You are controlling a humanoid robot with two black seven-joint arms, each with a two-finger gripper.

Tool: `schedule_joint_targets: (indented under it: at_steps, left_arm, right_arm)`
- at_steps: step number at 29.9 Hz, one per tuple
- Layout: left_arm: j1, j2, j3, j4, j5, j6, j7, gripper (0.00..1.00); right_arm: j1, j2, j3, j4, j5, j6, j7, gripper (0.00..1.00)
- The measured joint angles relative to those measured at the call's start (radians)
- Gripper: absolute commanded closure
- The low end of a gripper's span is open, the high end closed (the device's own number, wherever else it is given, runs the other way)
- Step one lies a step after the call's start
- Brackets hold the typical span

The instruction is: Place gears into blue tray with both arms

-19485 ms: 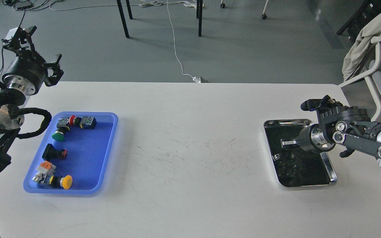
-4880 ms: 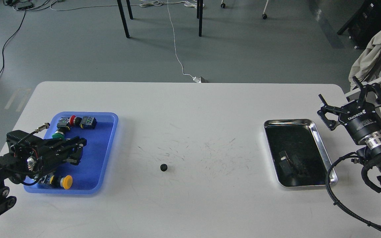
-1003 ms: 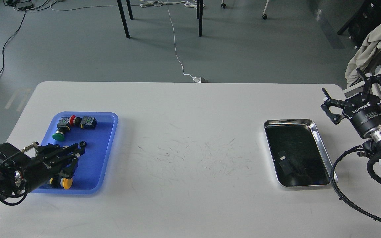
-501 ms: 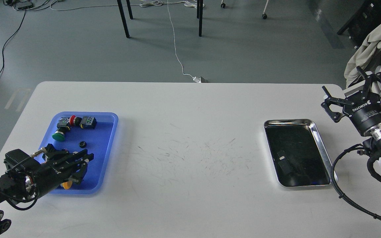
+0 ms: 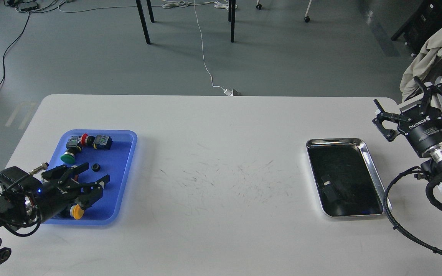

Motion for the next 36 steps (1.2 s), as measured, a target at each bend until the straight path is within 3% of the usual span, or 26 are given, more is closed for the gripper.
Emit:
schedule_joint_targets:
  at_steps: [5, 10, 18, 22, 30, 36]
  left_arm:
    - [-0.100, 0.020, -0.003, -0.031, -0.140, 0.004, 0.000, 0.10]
    - [-0.245, 0.015, -0.004, -0.037, -0.459, -0.025, 0.008, 0.07]
    - [-0.449, -0.051, -0.004, -0.016, -1.261, -0.228, 0.069, 0.04]
    - [-0.463, -0.076, -0.014, -0.005, -1.520, -0.330, 0.073, 0.03]
    - [-0.394, -0.191, -0.107, 0.135, -1.737, -0.551, 0.061, 0.03]
    - [-0.363, -0.268, -0.171, 0.236, -1.760, -0.635, 0.035, 0.03]
  right_arm:
    - [0.000, 0.000, 0.002, 0.004, 0.001, 0.000, 0.000, 0.03]
    - [0.000, -0.002, 0.003, 0.011, 0.001, 0.000, 0.000, 0.03]
    - [0.009, -0.012, 0.002, 0.051, 0.001, 0.000, 0.000, 0.02]
    - [0.002, -0.012, 0.005, 0.055, 0.003, 0.000, 0.000, 0.02]
    - [-0.025, -0.011, 0.022, 0.043, 0.009, 0.000, 0.000, 0.02]
    - [-0.023, -0.014, 0.017, 0.005, 0.010, 0.000, -0.002, 0.01]
